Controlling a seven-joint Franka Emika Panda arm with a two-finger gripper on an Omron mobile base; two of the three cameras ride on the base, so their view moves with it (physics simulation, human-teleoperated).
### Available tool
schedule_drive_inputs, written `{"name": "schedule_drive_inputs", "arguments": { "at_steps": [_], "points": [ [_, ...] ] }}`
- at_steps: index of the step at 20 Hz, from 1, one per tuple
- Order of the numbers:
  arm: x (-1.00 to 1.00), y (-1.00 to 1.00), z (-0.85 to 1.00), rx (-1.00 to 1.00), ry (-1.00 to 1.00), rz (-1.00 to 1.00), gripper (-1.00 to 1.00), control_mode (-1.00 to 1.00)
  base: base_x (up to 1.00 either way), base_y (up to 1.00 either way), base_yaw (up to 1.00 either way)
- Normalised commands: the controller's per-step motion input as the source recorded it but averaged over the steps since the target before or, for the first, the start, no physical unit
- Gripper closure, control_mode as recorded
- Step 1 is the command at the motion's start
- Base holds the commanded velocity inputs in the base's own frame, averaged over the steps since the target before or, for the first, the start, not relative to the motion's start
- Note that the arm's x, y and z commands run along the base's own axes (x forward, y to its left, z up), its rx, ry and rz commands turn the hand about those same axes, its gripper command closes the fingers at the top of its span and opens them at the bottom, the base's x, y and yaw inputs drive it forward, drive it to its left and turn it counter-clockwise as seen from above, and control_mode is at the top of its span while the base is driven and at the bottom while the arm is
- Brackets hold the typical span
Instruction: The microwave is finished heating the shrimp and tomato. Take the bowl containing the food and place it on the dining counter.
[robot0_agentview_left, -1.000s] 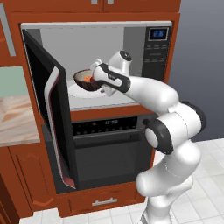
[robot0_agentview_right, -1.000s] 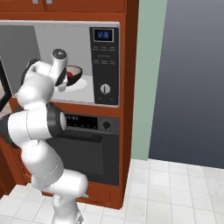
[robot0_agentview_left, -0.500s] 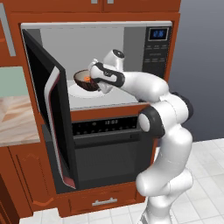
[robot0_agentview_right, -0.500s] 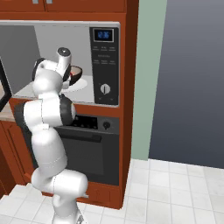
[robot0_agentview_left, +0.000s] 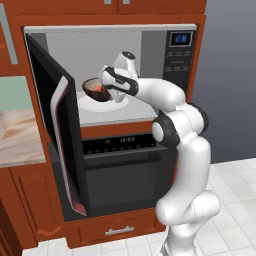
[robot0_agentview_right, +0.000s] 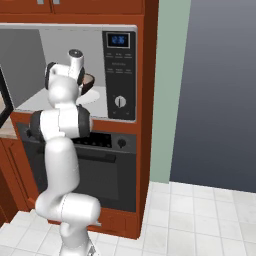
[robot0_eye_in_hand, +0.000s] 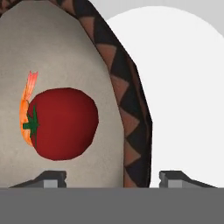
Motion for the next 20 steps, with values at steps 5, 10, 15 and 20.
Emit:
{"name": "schedule_drive_inputs", "arguments": {
  "at_steps": [5, 10, 15, 20],
  "points": [
    [-0.06, -0.03, -0.1, 0.0, 0.01, 0.0, 1.0, -1.0, 0.0, 0.0, 0.0],
    [-0.05, 0.0, 0.0, 0.0, 0.0, 0.0, 1.0, -1.0, 0.0, 0.0, 0.0],
    [-0.64, -0.15, 0.0, 0.0, -0.02, 0.0, 1.0, -1.0, 0.0, 0.0, 0.0],
    [-1.0, -0.38, 0.0, 0.02, -0.19, 0.0, 1.0, -1.0, 0.0, 0.0, 0.0]
  ]
}}
